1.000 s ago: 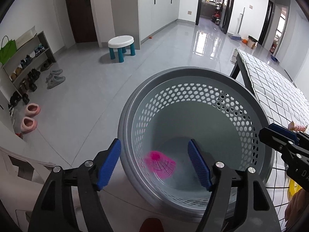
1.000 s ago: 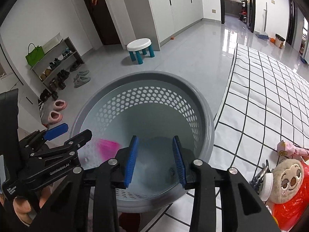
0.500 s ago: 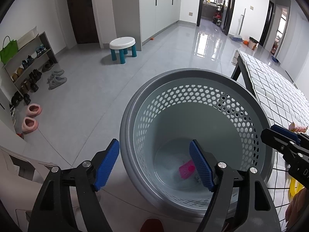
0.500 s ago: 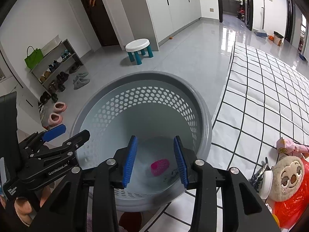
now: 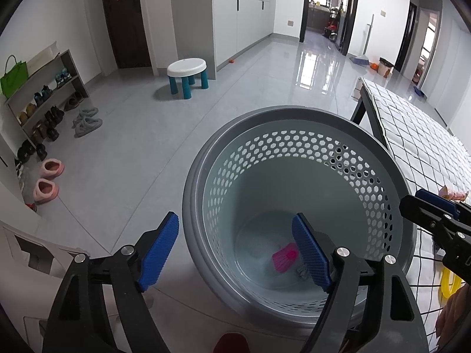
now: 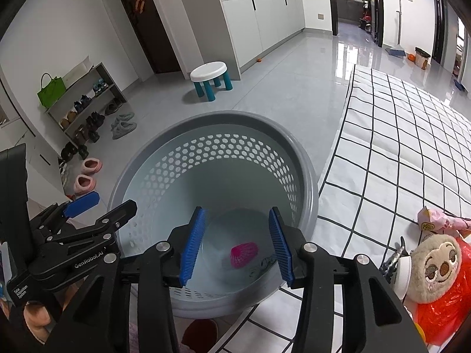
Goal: Collect trash
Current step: 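Open both tools to drop the shuttlecock and strip into the basket, then move the right tool back over the bed toward the yellow ring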
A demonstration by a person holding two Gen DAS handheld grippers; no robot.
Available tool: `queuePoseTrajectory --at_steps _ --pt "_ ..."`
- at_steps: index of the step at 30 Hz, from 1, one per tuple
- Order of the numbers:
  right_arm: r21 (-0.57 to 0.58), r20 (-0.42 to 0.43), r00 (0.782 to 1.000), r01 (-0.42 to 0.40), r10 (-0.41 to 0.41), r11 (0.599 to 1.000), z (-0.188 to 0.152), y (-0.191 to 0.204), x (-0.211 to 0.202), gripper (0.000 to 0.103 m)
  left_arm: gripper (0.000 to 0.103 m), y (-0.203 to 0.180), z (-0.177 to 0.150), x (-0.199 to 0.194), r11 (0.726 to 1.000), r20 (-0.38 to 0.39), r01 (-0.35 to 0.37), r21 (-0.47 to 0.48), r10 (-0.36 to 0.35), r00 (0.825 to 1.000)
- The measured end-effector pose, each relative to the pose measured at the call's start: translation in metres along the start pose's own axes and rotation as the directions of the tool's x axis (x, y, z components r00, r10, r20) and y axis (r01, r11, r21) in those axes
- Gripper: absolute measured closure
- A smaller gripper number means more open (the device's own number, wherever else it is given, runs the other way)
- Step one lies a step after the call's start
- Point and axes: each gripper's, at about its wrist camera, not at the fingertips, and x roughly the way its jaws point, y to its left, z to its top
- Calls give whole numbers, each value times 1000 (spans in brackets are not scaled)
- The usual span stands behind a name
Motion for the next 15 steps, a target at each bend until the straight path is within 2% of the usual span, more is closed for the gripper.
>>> queuePoseTrajectory --at_steps 6,10,15 --pt "6 6 1000 1 -1 1000 -1 -3 -4 55 24 0 -2 -1 1000 4 -2 -1 2 1000" --pt "15 12 1000 -1 1 1000 -2 -2 -7 47 23 1 -2 -2 1000 4 1 -3 -1 1000" --pt "19 18 1000 7 -7 1000 -3 -2 -10 47 22 2 -3 -5 1000 9 -1 -4 1 1000"
